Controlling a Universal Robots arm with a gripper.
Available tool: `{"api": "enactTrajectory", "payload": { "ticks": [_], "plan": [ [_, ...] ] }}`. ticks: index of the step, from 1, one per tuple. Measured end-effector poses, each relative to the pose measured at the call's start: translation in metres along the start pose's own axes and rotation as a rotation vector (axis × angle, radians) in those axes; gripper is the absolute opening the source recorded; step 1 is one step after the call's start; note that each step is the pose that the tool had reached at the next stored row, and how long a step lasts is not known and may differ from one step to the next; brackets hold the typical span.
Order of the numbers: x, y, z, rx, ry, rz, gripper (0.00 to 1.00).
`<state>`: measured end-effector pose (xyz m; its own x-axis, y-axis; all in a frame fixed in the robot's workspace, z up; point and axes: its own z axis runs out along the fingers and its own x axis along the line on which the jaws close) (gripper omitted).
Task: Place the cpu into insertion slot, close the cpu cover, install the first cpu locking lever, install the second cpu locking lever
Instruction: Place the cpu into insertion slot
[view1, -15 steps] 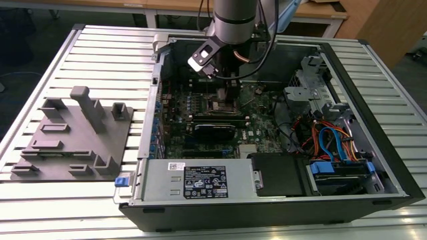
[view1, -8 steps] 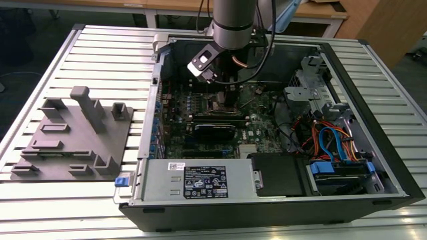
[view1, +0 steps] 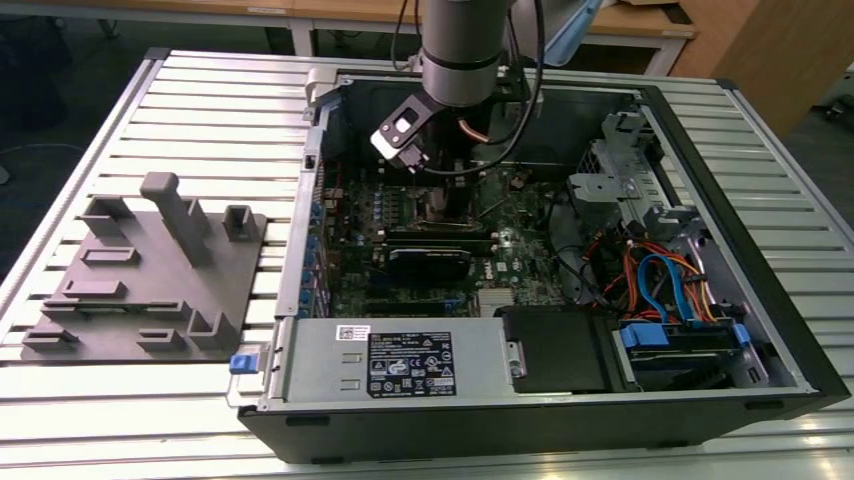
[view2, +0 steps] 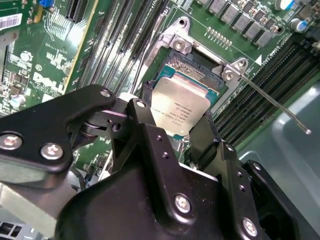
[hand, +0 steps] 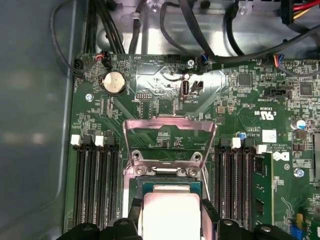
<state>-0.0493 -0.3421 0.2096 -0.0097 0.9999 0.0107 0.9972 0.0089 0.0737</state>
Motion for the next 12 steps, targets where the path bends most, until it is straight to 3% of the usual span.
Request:
{"api": "enactTrajectory", "payload": {
  "ticks": [4,12],
  "plan": [
    [0.0001,-0.0007,0.0048,-0.0001,-0.0003,0.004,0.54],
    [0.0001,-0.0019,0.0058,-0.0002,0.0,0.005,0.54]
  ]
}}
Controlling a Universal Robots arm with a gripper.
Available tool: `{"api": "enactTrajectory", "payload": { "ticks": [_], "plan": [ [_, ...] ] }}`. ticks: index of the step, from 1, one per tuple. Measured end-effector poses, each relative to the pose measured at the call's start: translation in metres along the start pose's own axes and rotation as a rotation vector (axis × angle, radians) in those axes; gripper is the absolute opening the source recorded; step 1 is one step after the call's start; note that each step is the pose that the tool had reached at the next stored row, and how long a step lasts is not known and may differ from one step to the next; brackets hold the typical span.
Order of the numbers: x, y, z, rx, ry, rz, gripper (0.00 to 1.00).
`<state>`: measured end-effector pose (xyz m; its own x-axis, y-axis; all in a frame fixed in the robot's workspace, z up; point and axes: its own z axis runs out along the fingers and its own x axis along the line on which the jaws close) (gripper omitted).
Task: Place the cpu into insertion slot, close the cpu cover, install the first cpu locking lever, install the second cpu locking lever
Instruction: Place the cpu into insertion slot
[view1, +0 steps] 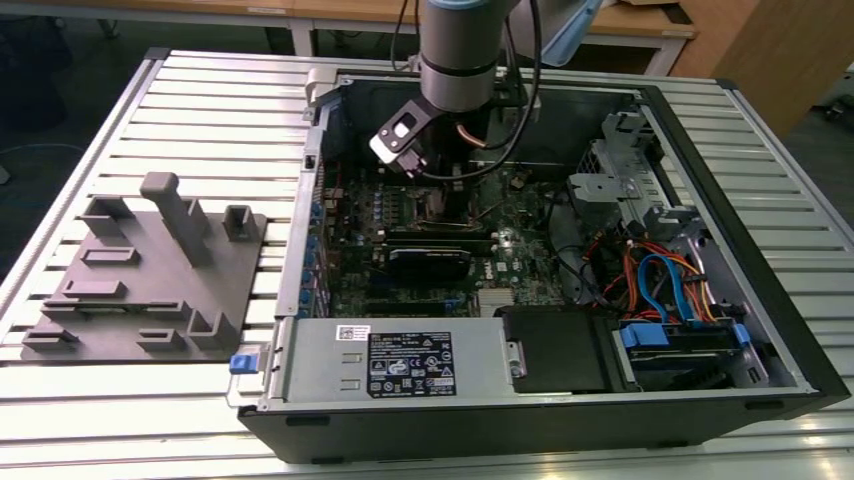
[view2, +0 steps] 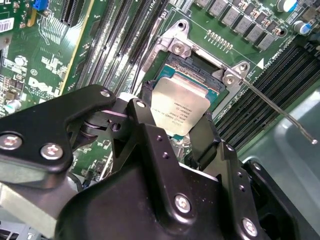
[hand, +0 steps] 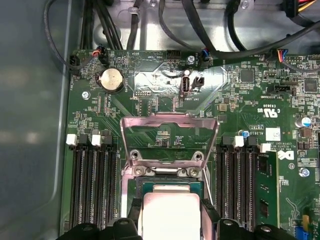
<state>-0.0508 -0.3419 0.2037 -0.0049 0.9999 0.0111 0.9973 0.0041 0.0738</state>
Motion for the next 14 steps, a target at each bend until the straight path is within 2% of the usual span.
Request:
{"api": "enactTrajectory", "payload": {
  "ticks": [3,11,14],
  "plan": [
    [0.0004,-0.0007,0.0013,-0.0001,0.0026,0.0,0.54],
    [0.0022,-0.0024,0.0066,0.0,0.0029,0.0,0.54],
    [0.0023,-0.0027,0.0097,0.0001,0.0063,0.0,0.54]
  ]
}}
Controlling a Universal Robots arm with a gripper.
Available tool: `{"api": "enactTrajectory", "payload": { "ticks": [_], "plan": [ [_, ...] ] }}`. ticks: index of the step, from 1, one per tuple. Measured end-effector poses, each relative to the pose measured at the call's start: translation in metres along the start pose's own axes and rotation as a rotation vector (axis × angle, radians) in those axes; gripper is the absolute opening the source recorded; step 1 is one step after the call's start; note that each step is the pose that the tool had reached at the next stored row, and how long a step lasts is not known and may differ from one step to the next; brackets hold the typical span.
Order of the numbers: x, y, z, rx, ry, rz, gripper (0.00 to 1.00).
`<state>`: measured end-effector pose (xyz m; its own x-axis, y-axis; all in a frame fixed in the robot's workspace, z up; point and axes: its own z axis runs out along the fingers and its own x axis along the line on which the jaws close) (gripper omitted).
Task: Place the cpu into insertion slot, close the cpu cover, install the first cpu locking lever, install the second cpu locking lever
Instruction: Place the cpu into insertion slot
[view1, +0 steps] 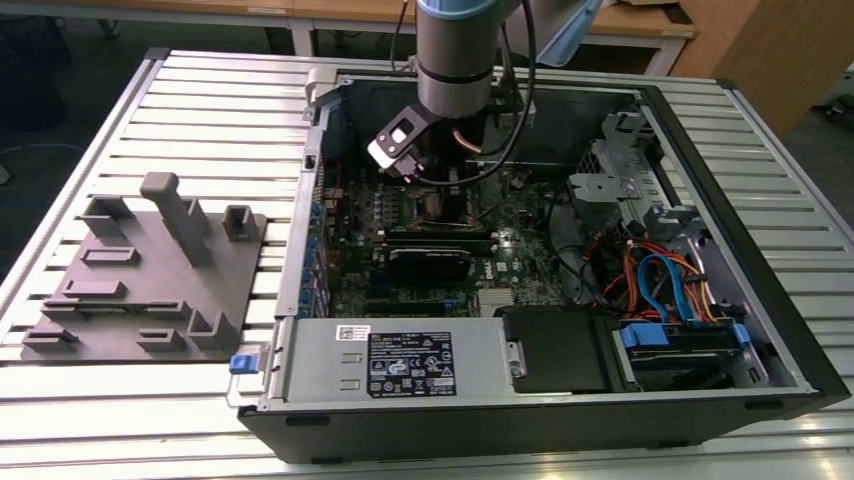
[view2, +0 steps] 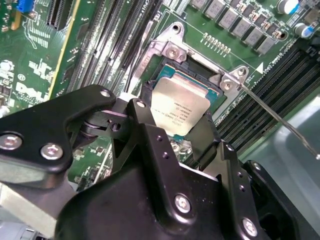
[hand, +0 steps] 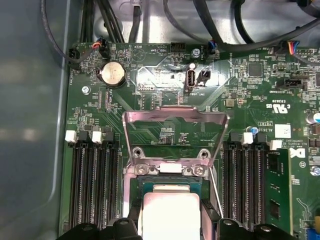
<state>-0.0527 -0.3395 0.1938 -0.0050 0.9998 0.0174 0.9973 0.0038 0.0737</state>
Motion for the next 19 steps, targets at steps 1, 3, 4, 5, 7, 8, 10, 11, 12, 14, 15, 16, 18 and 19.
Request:
{"api": "enactTrajectory", "payload": {
  "ticks": [1,3,4,5,7,8,10,11,12,14,15,16,18,19],
  "plan": [
    [0.0,-0.0001,0.0005,0.0,0.0007,0.0,0.54],
    [0.0,0.0,0.0012,0.0,0.0009,0.0,0.54],
    [0.0,-0.0001,0.0012,0.0001,0.0009,0.0,0.54],
    [0.0,-0.0001,0.0013,0.0001,0.0009,0.0,0.54],
    [0.0,0.0,0.0013,0.0,0.0011,0.0,0.54],
    [0.0,0.0001,0.0014,0.0,0.0012,0.0,0.54],
    [0.0,0.0013,0.0017,0.0,0.0014,0.0,0.54],
    [0.0,0.0018,0.0019,0.0004,0.0011,0.0,0.54],
    [-0.0001,0.0022,0.0024,0.0006,0.0011,0.0,0.54],
    [-0.0003,0.0024,0.0034,0.0006,0.0008,0.0,0.54],
    [-0.0003,0.0025,0.0035,0.0005,0.001,0.0,0.54],
    [-0.0002,0.0025,0.0036,0.0003,0.0013,0.0,0.54],
    [-0.0001,0.0026,0.0038,0.0,0.002,0.0,0.54],
    [-0.0001,0.0026,0.0038,0.0,0.002,0.0,0.54]
  ]
}}
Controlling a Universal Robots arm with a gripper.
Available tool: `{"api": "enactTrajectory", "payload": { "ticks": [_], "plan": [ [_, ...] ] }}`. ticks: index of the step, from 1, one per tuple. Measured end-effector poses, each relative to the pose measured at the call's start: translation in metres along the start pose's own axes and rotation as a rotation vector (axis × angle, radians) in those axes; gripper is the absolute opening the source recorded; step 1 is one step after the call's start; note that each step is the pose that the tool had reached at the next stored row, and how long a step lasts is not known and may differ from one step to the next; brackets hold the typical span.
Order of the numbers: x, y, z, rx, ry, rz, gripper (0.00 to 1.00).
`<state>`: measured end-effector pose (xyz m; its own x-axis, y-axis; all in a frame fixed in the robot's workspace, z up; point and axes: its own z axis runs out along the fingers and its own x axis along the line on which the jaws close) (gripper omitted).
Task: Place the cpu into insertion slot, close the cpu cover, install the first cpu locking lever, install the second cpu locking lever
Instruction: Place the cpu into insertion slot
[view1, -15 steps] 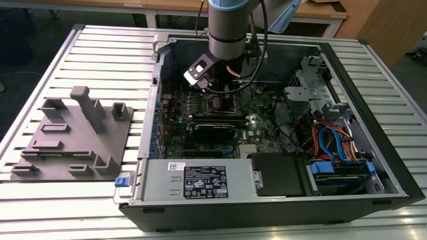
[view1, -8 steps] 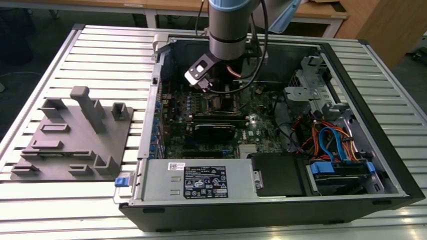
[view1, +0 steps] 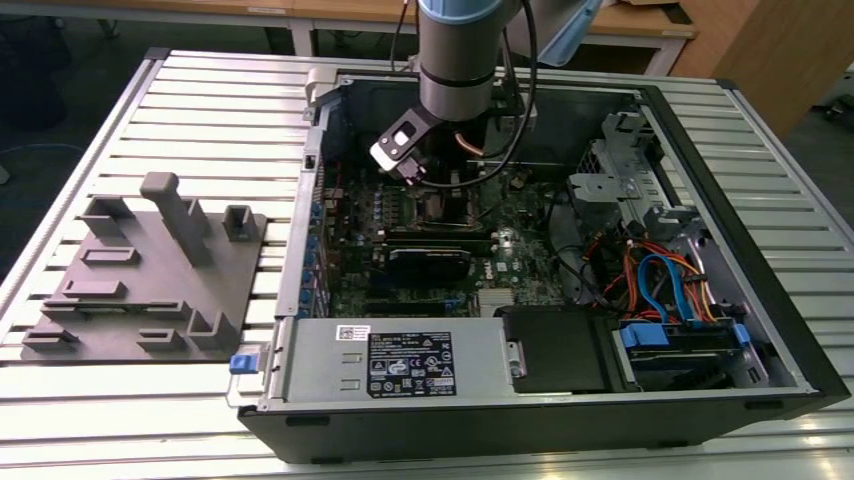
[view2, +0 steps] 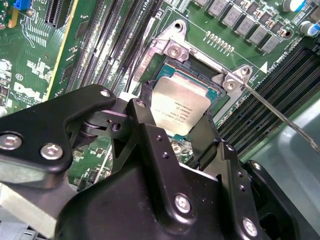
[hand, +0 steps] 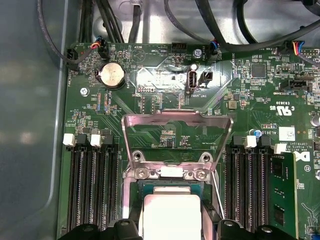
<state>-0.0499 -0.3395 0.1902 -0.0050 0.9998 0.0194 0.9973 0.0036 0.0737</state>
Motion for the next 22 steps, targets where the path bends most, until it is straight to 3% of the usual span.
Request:
{"api": "enactTrajectory", "payload": {
  "ticks": [22],
  "plan": [
    [0.0,0.0,-0.0011,0.0001,0.0011,0.004,0.54]
  ]
}}
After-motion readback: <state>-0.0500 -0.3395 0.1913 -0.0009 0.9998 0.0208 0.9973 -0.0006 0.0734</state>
